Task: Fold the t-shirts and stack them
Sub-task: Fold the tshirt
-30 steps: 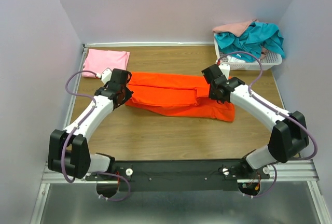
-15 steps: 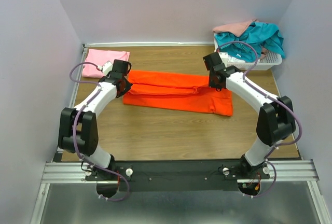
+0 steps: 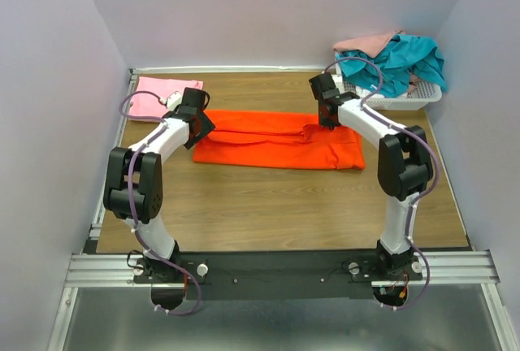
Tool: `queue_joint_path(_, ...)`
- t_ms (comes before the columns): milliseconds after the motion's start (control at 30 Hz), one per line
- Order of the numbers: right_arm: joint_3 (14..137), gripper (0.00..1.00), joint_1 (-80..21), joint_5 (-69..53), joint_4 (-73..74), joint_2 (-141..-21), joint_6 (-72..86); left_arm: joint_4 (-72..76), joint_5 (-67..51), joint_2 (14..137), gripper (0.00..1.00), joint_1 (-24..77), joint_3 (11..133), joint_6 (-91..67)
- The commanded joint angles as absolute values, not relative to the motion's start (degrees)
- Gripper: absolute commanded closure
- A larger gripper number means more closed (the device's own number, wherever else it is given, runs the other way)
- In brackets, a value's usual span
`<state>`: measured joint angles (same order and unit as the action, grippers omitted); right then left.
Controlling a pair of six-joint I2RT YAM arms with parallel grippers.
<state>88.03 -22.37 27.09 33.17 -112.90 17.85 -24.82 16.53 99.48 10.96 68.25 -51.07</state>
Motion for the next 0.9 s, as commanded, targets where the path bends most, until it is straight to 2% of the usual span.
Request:
queue_joint_path(0, 93.77, 0.67, -21.71, 28.22, 31.20, -117.42, 14.07, -23.82, 18.37, 99.14, 0.11, 10.55, 70.05, -50.01)
queue_joint_path(33, 95.00, 0.49, -21.71, 28.04, 31.20, -118.03, 13.89, -23.91, 18.37, 98.79, 0.02, 10.55, 70.14, -49.66)
queue_joint_path(167, 93.18, 0.28, -21.71, 26.55, 31.20, -113.84, 16.34, -23.56, 16.70, 95.29, 0.02, 10.72, 69.79, -48.69)
queue_joint_path(200, 92.03, 0.07, -21.71, 25.06, 31.20, -112.25, 17.83, -23.29, 16.00, 94.75, 0.02, 10.81, 69.61, -48.43)
queue_joint_path(233, 90.46, 0.02, -21.71, 24.44, 31.20, -110.67, 18.62, -23.20, 15.74, 94.05, 0.02, 10.98, 69.35, -48.17)
queue_joint_path(433, 73.85, 0.00, -21.62, 16.99, 29.89, -96.71, 27.93, -19.97, 13.29, 90.79, 0.02, 12.74, 68.12, -46.06)
queue_joint_path(533, 66.30, 0.00, -21.71, 13.46, 27.78, -93.53, 31.10, -17.67, 11.69, 92.80, 0.02, 14.23, 68.81, -43.51)
queue_joint_path(633, 63.73, 0.00, -21.45, 14.14, 26.90, -94.65, 32.78, -17.31, 6.96, 97.46, 0.02, 15.82, 71.71, -40.26)
queue_joint_path(867, 66.79, 0.00, -18.37, 14.59, 24.35, -102.55, 33.75, -16.61, 5.71, 104.76, 0.02, 17.93, 70.67, -39.38)
